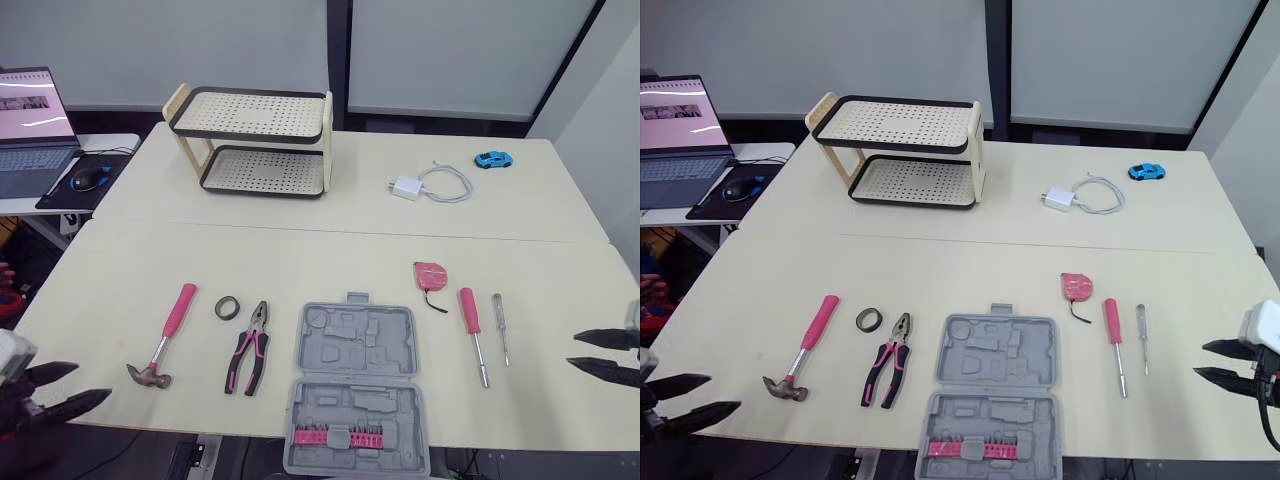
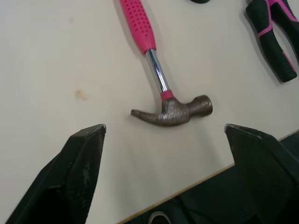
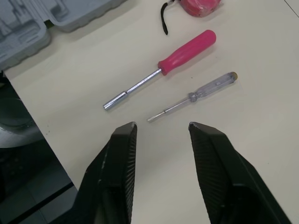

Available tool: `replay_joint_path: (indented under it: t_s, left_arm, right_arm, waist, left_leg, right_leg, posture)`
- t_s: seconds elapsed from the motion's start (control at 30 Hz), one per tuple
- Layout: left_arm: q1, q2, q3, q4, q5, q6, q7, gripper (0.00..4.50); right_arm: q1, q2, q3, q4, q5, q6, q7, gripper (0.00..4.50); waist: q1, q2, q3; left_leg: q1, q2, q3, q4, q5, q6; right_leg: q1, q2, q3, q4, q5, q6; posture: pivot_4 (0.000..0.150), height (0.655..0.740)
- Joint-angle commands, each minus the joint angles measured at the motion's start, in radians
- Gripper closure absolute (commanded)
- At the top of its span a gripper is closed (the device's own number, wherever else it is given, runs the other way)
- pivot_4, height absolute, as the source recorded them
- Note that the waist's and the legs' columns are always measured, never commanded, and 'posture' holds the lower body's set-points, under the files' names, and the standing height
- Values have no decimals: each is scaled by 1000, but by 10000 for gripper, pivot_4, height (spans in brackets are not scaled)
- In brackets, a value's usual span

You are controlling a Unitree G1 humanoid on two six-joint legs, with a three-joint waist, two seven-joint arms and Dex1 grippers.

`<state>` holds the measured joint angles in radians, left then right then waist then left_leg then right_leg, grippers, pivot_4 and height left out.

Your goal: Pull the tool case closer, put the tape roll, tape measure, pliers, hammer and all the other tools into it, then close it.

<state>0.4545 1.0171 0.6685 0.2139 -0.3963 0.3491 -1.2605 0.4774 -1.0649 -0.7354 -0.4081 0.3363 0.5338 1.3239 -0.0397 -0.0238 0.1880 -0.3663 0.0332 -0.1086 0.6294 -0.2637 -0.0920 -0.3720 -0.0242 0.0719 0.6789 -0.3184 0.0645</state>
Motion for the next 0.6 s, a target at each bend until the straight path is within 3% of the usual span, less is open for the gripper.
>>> replay_joint_path:
  t_s: [0.03,0.13,0.23,0.6]
  left_arm:
    - [12,-8,50,-8,-18,-6,-8,0]
    - [28,-19,64,-2,-15,-20,-4,0]
    - [34,-22,64,5,-5,-41,0,0]
    - [-95,1,-74,-102,18,-137,-10,0]
  right_arm:
    - [-19,-25,-31,-7,22,8,21,16972]
    - [-38,-32,-13,-5,25,7,23,10103]
    - [-57,-36,10,-5,26,8,16,212]
    - [-266,-10,215,-165,143,25,-68,212]
  waist:
    - [0,0,0]
    - [0,0,0]
    - [1,0,0]
    - [5,0,0]
  left_leg:
    - [0,0,0,0,0,0]
    - [0,0,0,0,0,0]
    - [0,0,0,0,0,0]
    - [0,0,0,0,0,0]
  right_leg:
    - [0,0,0,0,0,0]
    - [0,0,0,0,0,0]
    - [0,0,0,0,0,-1]
    - [0,0,0,1,1,-2]
  posture:
    - [1500,7350]
    - [1500,7350]
    - [1500,7350]
    - [1500,7350]
